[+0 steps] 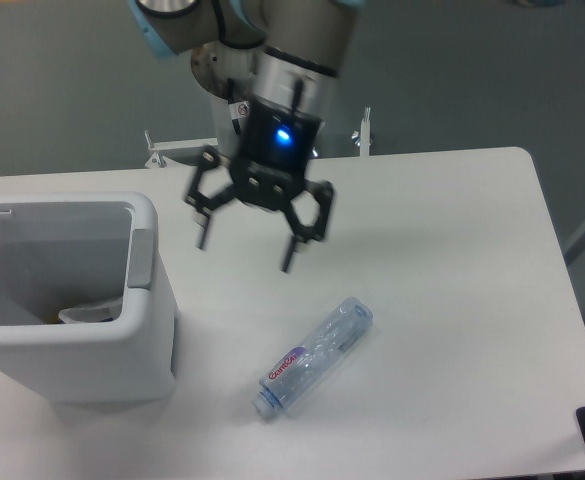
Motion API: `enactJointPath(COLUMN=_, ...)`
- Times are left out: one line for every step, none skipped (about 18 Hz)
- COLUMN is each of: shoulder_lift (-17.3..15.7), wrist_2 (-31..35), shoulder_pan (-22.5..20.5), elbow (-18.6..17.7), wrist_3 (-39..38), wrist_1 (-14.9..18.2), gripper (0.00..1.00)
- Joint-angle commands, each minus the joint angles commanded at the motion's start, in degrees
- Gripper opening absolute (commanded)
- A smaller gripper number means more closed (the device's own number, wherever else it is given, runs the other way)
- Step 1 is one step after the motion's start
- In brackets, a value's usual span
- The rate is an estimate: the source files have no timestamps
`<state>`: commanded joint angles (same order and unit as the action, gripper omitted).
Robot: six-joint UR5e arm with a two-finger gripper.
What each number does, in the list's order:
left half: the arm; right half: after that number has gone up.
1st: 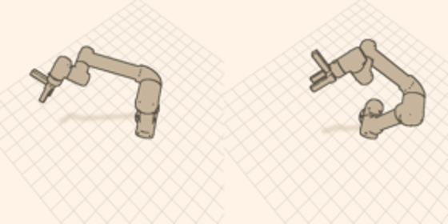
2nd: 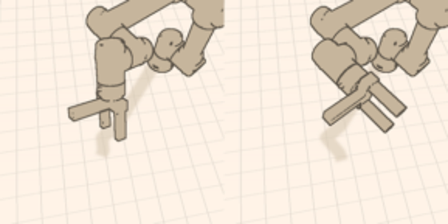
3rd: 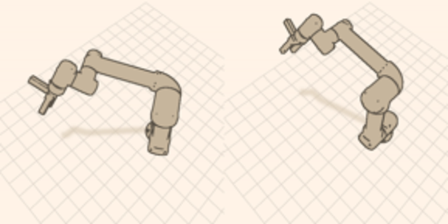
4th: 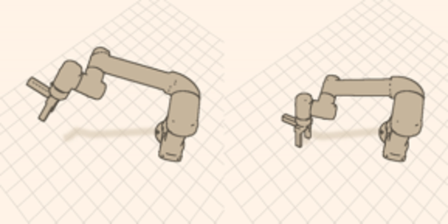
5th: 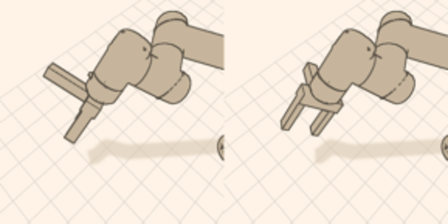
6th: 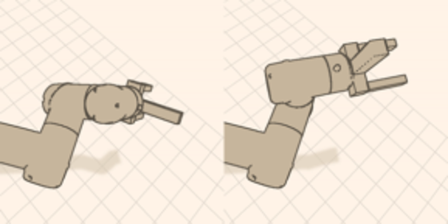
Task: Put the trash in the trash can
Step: 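Move the open gripper over the clear water bottle and lower it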
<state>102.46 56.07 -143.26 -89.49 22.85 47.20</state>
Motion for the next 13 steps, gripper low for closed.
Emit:
enactJointPath(shoulder_lift=1.76, wrist_2=0.96, shoulder_pan=0.0, elbow=1.23, wrist_3=0.0, wrist_1=-0.18, gripper=1.0)
enactJointPath(shoulder_lift=3.25, wrist_2=2.45, shoulder_pan=0.09, elbow=2.29, wrist_3=0.0, wrist_1=-0.18, gripper=1.0)
enactJointPath(shoulder_lift=4.57, wrist_2=4.12, shoulder_pan=0.17, elbow=2.91, wrist_3=0.09, wrist_1=-0.18, gripper=1.0)
enactJointPath(shoulder_lift=5.89, wrist_2=5.79, shoulder_pan=0.18, elbow=3.35, wrist_3=0.17, wrist_1=-0.27, gripper=1.0)
enactJointPath(shoulder_lift=7.12, wrist_2=7.55, shoulder_pan=0.26, elbow=3.61, wrist_3=0.87, wrist_1=-0.53, gripper=1.0)
enactJointPath(shoulder_lift=8.27, wrist_2=9.22, shoulder_pan=0.35, elbow=3.7, wrist_3=2.88, wrist_1=-0.53, gripper=1.0)
enactJointPath(shoulder_lift=9.32, wrist_2=10.54, shoulder_pan=0.53, elbow=3.7, wrist_3=5.42, wrist_1=-0.45, gripper=1.0)
enactJointPath(shoulder_lift=10.2, wrist_2=11.16, shoulder_pan=0.61, elbow=3.7, wrist_3=7.45, wrist_1=-0.53, gripper=1.0)
enactJointPath(shoulder_lift=11.0, wrist_2=11.34, shoulder_pan=0.88, elbow=3.7, wrist_3=9.21, wrist_1=-0.53, gripper=1.0)
enactJointPath(shoulder_lift=11.87, wrist_2=11.61, shoulder_pan=1.05, elbow=3.7, wrist_3=11.32, wrist_1=-0.62, gripper=1.0)
enactJointPath(shoulder_lift=12.84, wrist_2=11.61, shoulder_pan=1.05, elbow=3.62, wrist_3=13.69, wrist_1=-0.71, gripper=1.0)
enactJointPath(shoulder_lift=13.55, wrist_2=11.78, shoulder_pan=1.05, elbow=3.53, wrist_3=15.97, wrist_1=-0.71, gripper=1.0)
enactJointPath(shoulder_lift=13.9, wrist_2=11.78, shoulder_pan=1.14, elbow=3.44, wrist_3=17.91, wrist_1=-0.71, gripper=1.0)
